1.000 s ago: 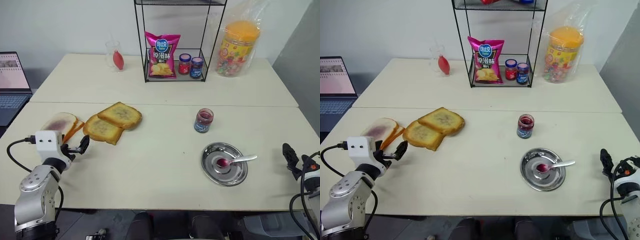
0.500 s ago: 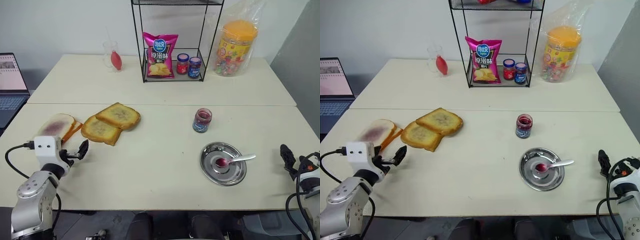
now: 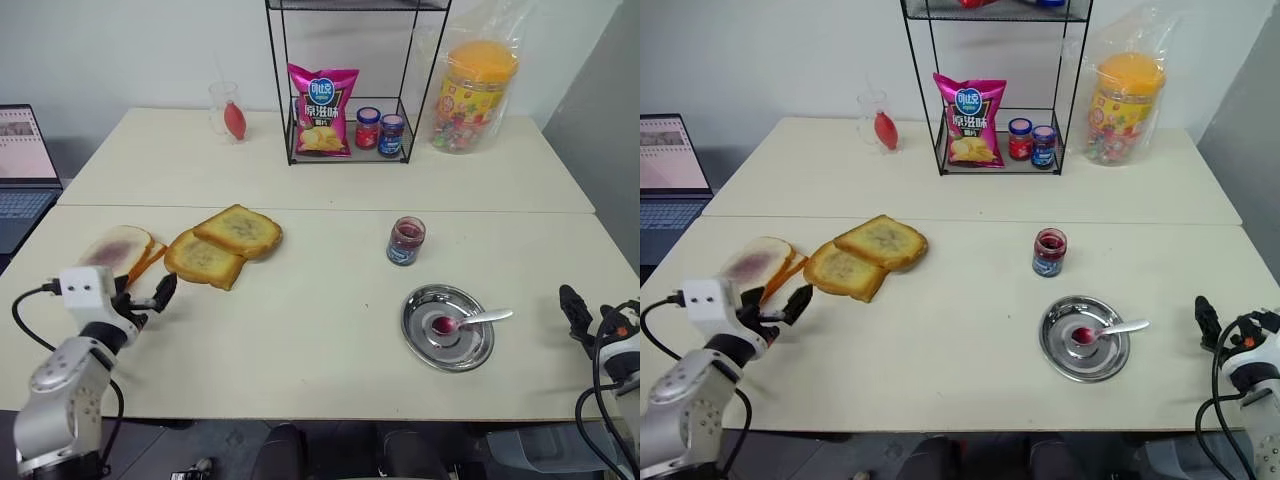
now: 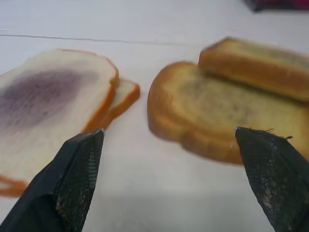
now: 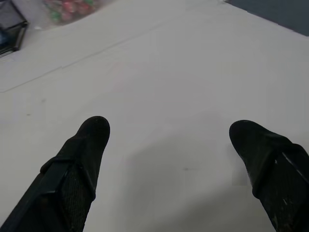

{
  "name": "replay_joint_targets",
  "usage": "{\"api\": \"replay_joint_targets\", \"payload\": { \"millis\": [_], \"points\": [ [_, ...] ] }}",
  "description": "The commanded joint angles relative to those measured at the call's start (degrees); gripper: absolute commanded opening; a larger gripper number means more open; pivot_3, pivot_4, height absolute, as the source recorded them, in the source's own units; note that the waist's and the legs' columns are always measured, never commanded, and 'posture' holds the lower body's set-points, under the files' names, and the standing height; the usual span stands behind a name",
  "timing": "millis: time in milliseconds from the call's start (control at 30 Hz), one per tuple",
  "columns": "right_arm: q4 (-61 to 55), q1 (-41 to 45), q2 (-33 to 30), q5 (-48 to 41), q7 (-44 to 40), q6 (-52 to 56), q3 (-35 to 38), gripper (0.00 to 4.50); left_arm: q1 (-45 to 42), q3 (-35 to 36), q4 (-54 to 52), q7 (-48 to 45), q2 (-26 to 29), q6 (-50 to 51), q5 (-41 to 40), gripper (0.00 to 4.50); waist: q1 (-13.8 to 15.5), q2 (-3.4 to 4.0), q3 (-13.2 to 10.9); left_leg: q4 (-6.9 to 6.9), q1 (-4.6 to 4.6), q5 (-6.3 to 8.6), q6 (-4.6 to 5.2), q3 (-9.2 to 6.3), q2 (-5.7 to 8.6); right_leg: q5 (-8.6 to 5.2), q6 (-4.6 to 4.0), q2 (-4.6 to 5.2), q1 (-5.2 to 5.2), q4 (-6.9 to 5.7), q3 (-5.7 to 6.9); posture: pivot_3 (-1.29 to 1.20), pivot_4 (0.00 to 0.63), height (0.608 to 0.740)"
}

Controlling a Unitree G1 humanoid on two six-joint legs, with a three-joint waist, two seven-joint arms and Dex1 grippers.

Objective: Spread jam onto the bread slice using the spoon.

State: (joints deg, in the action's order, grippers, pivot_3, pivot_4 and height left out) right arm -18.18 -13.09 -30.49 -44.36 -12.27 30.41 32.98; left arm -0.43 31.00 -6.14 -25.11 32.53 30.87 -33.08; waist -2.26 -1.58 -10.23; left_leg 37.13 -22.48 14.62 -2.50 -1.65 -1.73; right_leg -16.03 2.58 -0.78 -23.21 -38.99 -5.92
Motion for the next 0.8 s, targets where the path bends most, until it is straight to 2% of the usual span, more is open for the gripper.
{"api": "replay_joint_targets", "payload": {
  "millis": [33,133,200,267,367,467,533,800],
  "points": [
    [-8.65,0.27,-5.03,-4.48,-6.21,3.91,-0.78,4.48,-2.67,3.30,-4.40,-3.22,3.15,9.43,-11.03,4.50,-0.17,-0.02,0.01,0.00,0.00,0.00,0.00,-0.01,-0.01,0.00,0.00,0.00,0.00,0.02,0.01,0.00,0.150,0.740],
    [-16.03,3.62,-11.11,-15.50,-9.91,11.42,-3.14,4.48,-8.27,5.02,-1.88,-2.21,4.24,19.86,-22.00,4.50,-0.32,-0.04,0.01,0.00,0.01,0.00,0.00,-0.05,-0.02,0.00,0.00,-0.01,0.02,0.02,0.04,0.00,0.150,0.740],
    [-19.91,7.57,-15.72,-22.09,-13.10,15.49,-6.81,4.48,-12.96,5.00,1.97,0.42,3.70,24.08,-25.03,4.50,-0.51,-0.03,-0.01,0.03,-0.01,0.00,0.01,-0.06,0.00,0.00,0.01,-0.01,0.01,-0.03,0.05,0.00,0.150,0.740],
    [-22.16,13.25,-19.06,-24.93,-16.27,17.83,-12.10,4.48,-16.78,3.82,6.19,3.14,2.42,26.07,-25.12,4.50,-0.74,-0.06,0.01,0.09,0.00,-0.01,0.01,-0.19,0.01,0.03,0.03,-0.06,0.05,-0.05,0.14,0.00,0.150,0.740],
    [-22.71,18.28,-21.11,-21.65,-19.75,17.69,-18.12,4.48,-19.60,3.41,10.15,5.62,0.12,26.88,-25.20,4.50,-0.75,-0.17,0.07,0.09,-0.01,-0.01,0.02,-0.35,0.02,0.04,0.02,-0.10,0.11,0.01,0.25,0.00,0.150,0.740],
    [-21.48,21.97,-20.45,-19.61,-21.05,17.02,-21.68,4.48,-21.19,4.17,13.92,7.31,-1.85,26.69,-25.25,4.50,-0.60,-0.28,0.10,0.14,-0.23,0.00,0.00,-0.43,0.03,0.05,0.00,-0.05,0.01,0.06,0.33,0.00,0.150,0.740],
    [-20.78,23.15,-20.14,-18.48,-21.79,16.69,-22.84,4.48,-22.35,4.79,16.03,8.16,-2.41,26.58,-25.45,4.50,-0.35,-0.37,0.09,0.15,-0.40,0.00,0.00,-0.49,0.07,0.19,-0.23,0.01,-0.10,0.08,0.40,0.00,0.150,0.740],
    [-19.80,26.61,-17.29,-16.95,-20.92,16.71,-24.67,4.48,-26.48,4.33,22.42,9.01,-3.63,25.39,-24.34,4.50,0.35,-0.41,0.07,0.16,-0.37,0.00,-0.01,-0.57,0.08,0.20,-0.24,0.02,-0.09,0.05,0.47,0.00,0.150,0.740]
  ]
}}
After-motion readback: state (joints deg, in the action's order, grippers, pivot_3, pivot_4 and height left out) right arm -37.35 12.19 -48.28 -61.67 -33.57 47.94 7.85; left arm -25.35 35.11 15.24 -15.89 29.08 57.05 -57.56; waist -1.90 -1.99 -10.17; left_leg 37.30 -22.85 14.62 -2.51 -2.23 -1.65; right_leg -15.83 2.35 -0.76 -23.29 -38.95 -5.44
